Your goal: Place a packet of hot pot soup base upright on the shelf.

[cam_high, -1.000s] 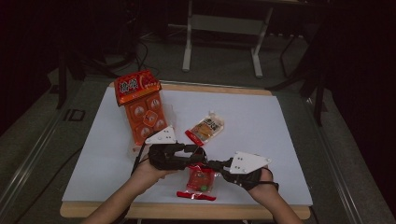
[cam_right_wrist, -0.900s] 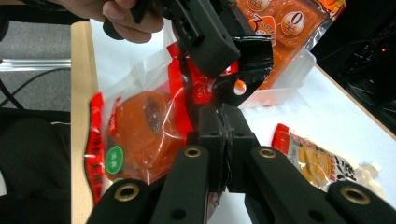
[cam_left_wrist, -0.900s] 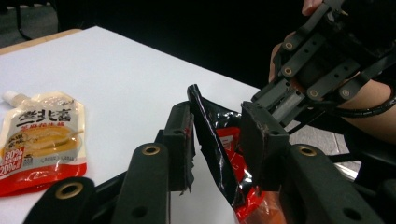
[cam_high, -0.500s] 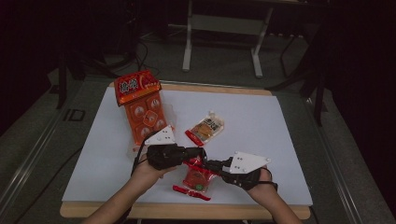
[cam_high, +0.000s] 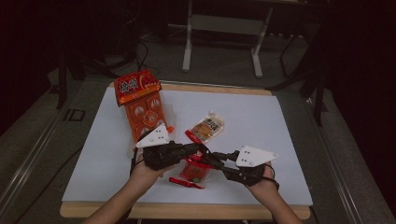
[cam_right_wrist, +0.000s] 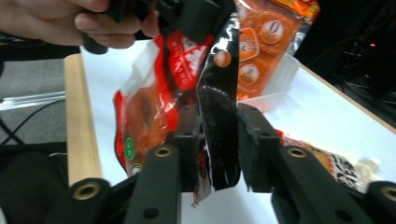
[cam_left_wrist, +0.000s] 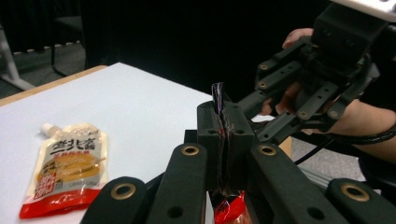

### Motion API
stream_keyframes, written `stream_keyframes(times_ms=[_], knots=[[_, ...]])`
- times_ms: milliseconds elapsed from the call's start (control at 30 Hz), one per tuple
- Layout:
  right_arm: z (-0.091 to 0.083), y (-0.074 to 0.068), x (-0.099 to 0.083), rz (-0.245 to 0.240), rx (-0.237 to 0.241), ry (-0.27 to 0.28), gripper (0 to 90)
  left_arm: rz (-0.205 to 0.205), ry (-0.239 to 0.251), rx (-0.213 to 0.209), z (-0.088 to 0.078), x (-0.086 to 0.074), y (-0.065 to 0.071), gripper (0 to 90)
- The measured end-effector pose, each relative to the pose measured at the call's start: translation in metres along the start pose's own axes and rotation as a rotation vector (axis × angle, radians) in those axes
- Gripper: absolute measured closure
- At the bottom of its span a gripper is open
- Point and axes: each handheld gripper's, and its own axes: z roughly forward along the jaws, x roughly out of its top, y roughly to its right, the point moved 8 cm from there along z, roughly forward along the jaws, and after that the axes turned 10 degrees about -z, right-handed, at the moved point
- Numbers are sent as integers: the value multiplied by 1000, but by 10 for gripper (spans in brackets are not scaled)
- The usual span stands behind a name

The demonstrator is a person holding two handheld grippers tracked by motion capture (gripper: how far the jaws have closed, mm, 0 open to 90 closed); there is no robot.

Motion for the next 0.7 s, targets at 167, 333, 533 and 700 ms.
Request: stream_keyframes(times_ms=[167,333,533,700], knots=[[-4,5,2,45,-3,36,570,-10,43,-8,-4,6,1,883],[-7,9,2,53,-21,47,491,7,97,14,-12,14,2,883],[-7,11,1,89,-17,61,292,32,150,38,-22,21,-1,882],[-5,9,-1,103,25,71,117,56,187,54,-29,22,-6,882]])
